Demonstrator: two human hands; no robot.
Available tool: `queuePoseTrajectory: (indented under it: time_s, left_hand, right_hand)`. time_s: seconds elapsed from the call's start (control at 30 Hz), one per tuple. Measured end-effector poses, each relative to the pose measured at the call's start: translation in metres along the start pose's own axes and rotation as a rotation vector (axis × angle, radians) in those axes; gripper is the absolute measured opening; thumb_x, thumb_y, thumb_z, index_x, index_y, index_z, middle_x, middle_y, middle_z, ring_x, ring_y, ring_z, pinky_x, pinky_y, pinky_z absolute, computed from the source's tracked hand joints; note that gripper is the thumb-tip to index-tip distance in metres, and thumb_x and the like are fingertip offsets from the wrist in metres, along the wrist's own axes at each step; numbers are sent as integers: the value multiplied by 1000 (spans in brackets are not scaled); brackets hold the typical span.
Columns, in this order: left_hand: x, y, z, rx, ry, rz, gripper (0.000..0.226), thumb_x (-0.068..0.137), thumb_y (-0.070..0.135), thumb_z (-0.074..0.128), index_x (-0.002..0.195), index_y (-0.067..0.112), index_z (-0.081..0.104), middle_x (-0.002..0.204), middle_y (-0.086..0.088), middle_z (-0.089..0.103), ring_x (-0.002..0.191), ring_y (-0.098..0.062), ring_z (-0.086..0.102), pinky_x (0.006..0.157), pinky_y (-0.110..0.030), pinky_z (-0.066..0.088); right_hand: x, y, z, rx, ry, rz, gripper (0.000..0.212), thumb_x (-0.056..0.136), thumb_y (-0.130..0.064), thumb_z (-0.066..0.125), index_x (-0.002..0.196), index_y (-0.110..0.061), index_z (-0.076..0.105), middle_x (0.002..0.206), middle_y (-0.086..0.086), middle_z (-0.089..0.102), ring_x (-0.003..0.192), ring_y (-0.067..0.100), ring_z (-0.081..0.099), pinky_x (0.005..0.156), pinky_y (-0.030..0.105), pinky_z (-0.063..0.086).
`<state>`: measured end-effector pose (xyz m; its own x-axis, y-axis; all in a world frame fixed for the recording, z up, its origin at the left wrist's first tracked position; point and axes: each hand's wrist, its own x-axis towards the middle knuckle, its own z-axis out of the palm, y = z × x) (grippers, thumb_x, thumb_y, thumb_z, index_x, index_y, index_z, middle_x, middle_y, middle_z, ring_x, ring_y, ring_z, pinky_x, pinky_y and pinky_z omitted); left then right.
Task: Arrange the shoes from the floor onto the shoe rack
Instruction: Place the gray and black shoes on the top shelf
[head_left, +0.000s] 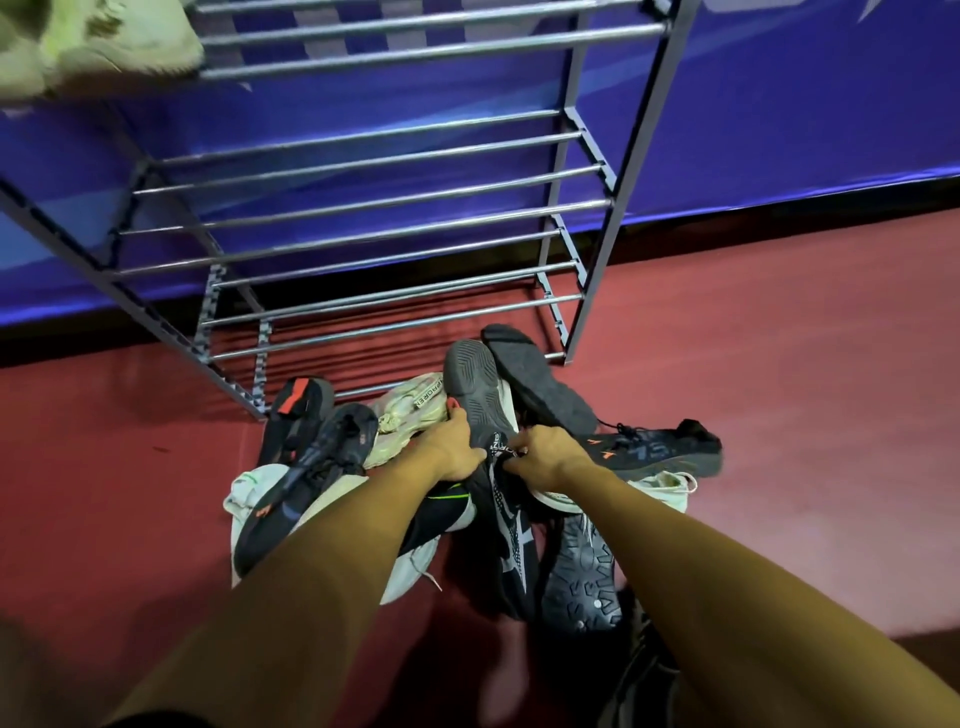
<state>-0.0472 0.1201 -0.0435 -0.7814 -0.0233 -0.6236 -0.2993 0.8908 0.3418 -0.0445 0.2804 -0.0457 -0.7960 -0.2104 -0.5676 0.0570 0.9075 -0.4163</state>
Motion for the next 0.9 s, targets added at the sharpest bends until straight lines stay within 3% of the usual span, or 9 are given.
queuePoseTrajectory:
  time_s: [0.13, 0.27, 0.3, 0.43, 0.53, 0.57, 0.67, 0.77, 0.9]
  left_hand:
    - [-13, -2, -8, -6, 44, 64, 73, 93, 34, 60, 148, 5, 23, 130, -14, 58, 117, -32, 57, 95, -39, 47]
    - [-35, -7, -34, -63, 117, 121, 60, 90, 37, 63, 136, 10, 35, 117, -5, 59, 109, -27, 59, 89, -38, 50]
    - [-42, -7, -42, -64, 134, 130, 57, 91, 37, 63, 133, 10, 36, 116, -5, 58, 107, -27, 58, 84, -35, 49]
    - [-79, -2, -89, -84, 224, 145, 40, 94, 34, 61, 115, 9, 38, 91, -5, 52, 68, -14, 46, 52, -28, 32]
    - [-109, 2, -128, -96, 320, 173, 53, 92, 35, 62, 128, 4, 39, 99, -10, 56, 79, -22, 55, 54, -27, 35]
    - [-119, 3, -141, -93, 347, 187, 50, 92, 35, 63, 125, 4, 40, 102, -12, 57, 83, -24, 57, 56, -28, 36]
    - [-151, 2, -180, -127, 423, 226, 36, 94, 35, 60, 101, 11, 34, 84, -4, 48, 66, -15, 43, 54, -31, 31]
    - [-175, -3, -212, -223, 507, 272, 33, 94, 34, 59, 95, 14, 32, 78, -1, 40, 66, -17, 35, 55, -33, 26]
    - [-193, -6, -236, -309, 636, 323, 31, 91, 35, 61, 92, 16, 36, 79, -2, 47, 65, -18, 40, 59, -35, 30]
  right_hand:
    - [-7, -12, -8, 12, 13, -42, 21, 87, -29, 67, 104, -19, 73, 105, 8, 68, 103, 29, 63, 87, 34, 52]
    - [-20, -37, -25, -13, 38, -113, 15, 88, -28, 67, 102, -23, 69, 97, 5, 62, 95, 27, 62, 76, 31, 48]
    - [-25, -45, -31, -31, 43, -133, 17, 89, -28, 66, 104, -22, 69, 99, 6, 63, 97, 28, 63, 75, 31, 48]
    - [-45, -81, -61, -12, 99, -190, 26, 90, -29, 65, 115, -21, 67, 105, 5, 65, 97, 27, 62, 76, 30, 47]
    - [-61, -112, -89, -45, 142, -205, 23, 89, -31, 68, 105, -15, 64, 99, 7, 64, 91, 25, 62, 75, 32, 47]
    - [-66, -122, -100, -42, 161, -199, 25, 88, -32, 69, 103, -13, 64, 97, 8, 65, 89, 25, 63, 75, 32, 49]
    - [-80, -143, -129, -95, 236, -198, 33, 87, -38, 71, 102, -10, 63, 93, 8, 61, 83, 26, 58, 70, 31, 45]
    - [-88, -154, -150, -70, 270, -252, 44, 85, -44, 72, 108, -8, 63, 101, 11, 69, 82, 27, 67, 73, 36, 55]
    - [-93, -171, -163, -7, 257, -407, 9, 92, -28, 67, 95, -20, 69, 95, 5, 72, 85, 24, 70, 83, 37, 58]
